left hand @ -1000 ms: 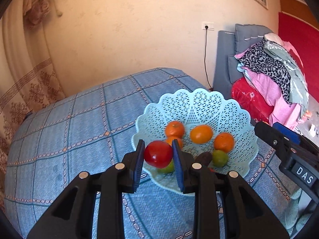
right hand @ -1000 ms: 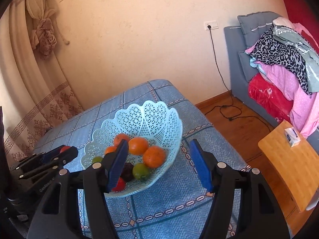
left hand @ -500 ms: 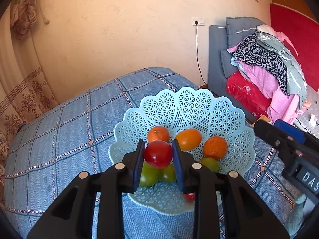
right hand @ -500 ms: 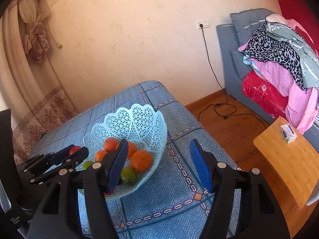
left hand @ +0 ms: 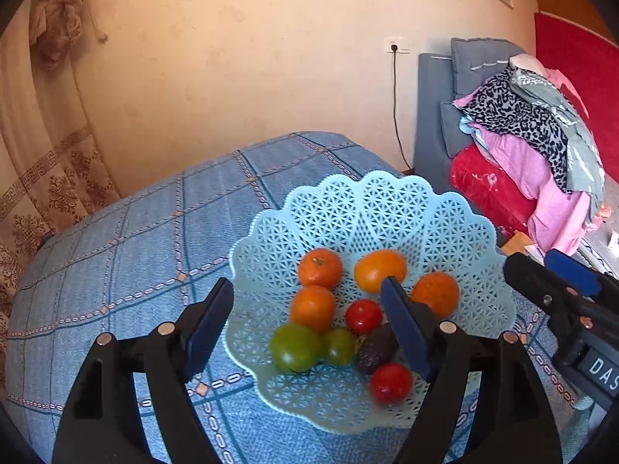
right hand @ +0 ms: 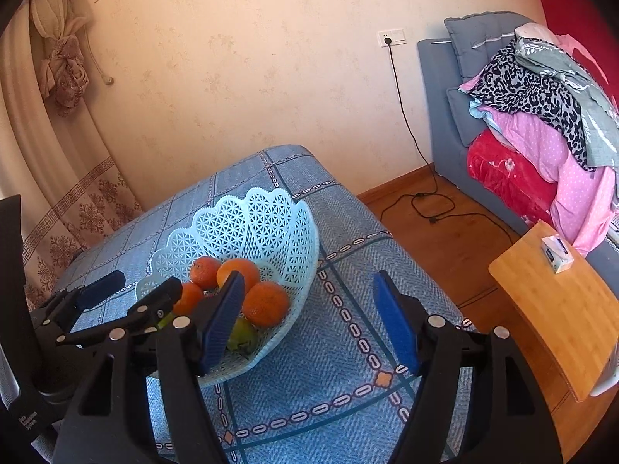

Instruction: Organize fruits

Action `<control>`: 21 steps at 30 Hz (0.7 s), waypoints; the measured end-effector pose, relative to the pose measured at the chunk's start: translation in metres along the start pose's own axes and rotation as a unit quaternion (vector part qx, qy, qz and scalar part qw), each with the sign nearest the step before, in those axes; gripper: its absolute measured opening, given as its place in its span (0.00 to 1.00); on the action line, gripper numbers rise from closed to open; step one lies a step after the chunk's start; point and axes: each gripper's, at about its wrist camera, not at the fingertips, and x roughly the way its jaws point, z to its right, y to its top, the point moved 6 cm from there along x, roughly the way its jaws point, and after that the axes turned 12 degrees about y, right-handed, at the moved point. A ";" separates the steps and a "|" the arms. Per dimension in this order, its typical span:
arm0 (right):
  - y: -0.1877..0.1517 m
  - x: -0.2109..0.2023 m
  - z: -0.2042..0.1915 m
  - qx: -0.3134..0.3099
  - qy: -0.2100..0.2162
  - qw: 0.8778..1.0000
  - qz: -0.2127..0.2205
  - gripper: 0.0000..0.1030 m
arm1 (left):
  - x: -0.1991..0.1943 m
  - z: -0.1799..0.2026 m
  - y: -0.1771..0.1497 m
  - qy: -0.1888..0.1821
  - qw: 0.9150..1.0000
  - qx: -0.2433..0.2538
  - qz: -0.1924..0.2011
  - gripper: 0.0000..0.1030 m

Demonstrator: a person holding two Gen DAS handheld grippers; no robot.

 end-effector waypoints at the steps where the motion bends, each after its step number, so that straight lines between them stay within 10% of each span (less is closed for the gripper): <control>1: 0.000 0.000 -0.001 -0.001 0.000 1.000 0.001 0.68 | -0.001 -0.002 0.000 0.005 1.000 0.001 0.004 0.82; 21: -0.017 -0.016 -0.032 -0.080 0.017 0.997 -0.014 0.93 | -0.034 -0.051 0.002 0.116 0.992 0.001 0.058 0.95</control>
